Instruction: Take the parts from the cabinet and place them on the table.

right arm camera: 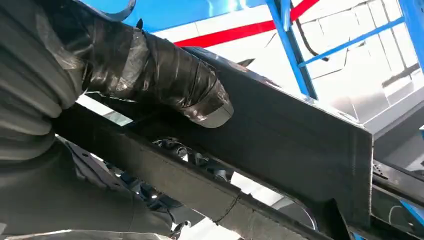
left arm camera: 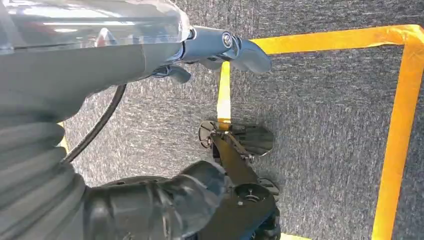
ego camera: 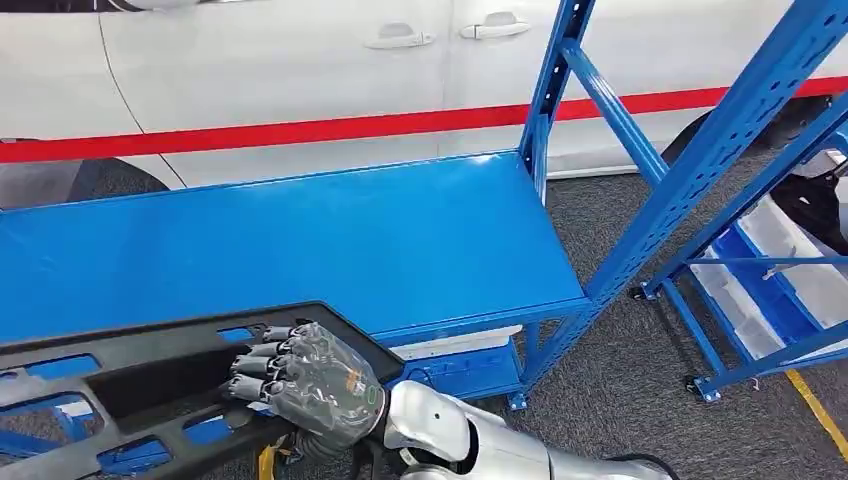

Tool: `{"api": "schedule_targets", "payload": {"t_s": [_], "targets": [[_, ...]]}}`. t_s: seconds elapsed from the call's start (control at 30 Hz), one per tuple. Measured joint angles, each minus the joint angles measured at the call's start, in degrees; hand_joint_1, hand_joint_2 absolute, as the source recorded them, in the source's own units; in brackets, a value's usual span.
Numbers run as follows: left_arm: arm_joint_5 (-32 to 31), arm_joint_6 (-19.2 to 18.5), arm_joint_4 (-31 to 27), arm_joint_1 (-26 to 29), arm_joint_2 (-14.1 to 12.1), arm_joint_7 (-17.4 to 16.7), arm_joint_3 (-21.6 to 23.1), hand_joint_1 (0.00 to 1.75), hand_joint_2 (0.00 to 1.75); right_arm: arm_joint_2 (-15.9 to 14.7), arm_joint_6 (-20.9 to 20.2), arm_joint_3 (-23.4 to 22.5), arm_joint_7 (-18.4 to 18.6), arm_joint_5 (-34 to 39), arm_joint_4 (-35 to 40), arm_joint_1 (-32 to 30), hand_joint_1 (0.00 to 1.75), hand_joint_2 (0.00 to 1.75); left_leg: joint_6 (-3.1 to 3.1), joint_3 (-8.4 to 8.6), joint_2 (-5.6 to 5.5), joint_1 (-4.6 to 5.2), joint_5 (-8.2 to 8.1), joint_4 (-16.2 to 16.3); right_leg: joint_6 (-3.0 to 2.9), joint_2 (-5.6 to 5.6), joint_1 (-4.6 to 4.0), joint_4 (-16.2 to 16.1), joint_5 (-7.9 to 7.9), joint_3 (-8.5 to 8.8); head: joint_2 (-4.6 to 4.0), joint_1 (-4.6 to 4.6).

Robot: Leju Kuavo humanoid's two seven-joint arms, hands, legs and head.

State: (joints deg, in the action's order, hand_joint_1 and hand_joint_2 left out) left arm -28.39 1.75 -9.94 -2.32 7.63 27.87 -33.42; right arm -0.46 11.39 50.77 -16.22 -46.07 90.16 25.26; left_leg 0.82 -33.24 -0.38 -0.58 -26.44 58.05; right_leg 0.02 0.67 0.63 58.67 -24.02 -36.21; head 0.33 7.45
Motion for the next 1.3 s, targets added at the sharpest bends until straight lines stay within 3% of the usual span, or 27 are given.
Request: {"api": "schedule_targets", "payload": {"t_s": [0.3, 0.33, 0.57, 1.1, 1.3], "targets": [[-0.6, -0.2, 0.0, 0.0, 0.1, 1.0, -0.2, 0.00, 0.00, -0.8, 2.0, -0.1, -1.0, -0.2, 1.2, -1.8, 1.75, 1.75, 0.00, 0.00, 0.00, 0.00, 0.00, 0.0, 0.01, 0.00, 0.02, 0.0, -0.01, 0.00, 0.00, 0.02], [-0.6, -0.1, 0.0, 0.0, 0.1, 1.1, -0.2, 0.00, 1.75, -0.9, 2.2, -0.1, -1.0, -0.2, 1.4, -2.0, 1.75, 1.75, 0.00, 0.01, 0.00, 0.00, 0.00, 0.0, 0.01, 0.00, 0.02, 0.0, -0.01, 0.01, 0.00, 0.02], [-1.5, 0.7, 0.0, 0.0, 0.2, 2.5, -0.4, 0.00, 1.75, -1.8, 3.8, -1.1, -1.0, -0.5, 2.6, -3.6, 1.75, 1.75, 0.00, 0.01, 0.00, 0.00, 0.00, 0.0, 0.01, 0.00, 0.02, 0.0, -0.01, 0.01, 0.00, 0.02], [-3.0, 2.1, 0.0, -0.1, 0.3, 2.1, -0.9, 0.00, 1.75, -2.0, 5.5, -2.0, -1.6, -1.9, 3.1, -4.4, 1.75, 1.75, 0.03, 0.02, 0.01, 0.26, -0.05, 0.1, 0.04, 0.00, 0.10, -0.1, 0.01, 0.04, 0.00, 0.04], [-3.5, 2.3, -0.1, -0.1, 0.3, 1.9, -1.4, 0.00, 1.75, -2.0, 5.7, -2.0, -1.6, -2.1, 3.1, -4.5, 1.75, 1.75, 0.33, 0.00, 0.00, 0.46, -0.23, 0.3, 0.39, 0.00, 0.51, -0.1, 0.03, 0.13, 0.00, 0.02]]}}
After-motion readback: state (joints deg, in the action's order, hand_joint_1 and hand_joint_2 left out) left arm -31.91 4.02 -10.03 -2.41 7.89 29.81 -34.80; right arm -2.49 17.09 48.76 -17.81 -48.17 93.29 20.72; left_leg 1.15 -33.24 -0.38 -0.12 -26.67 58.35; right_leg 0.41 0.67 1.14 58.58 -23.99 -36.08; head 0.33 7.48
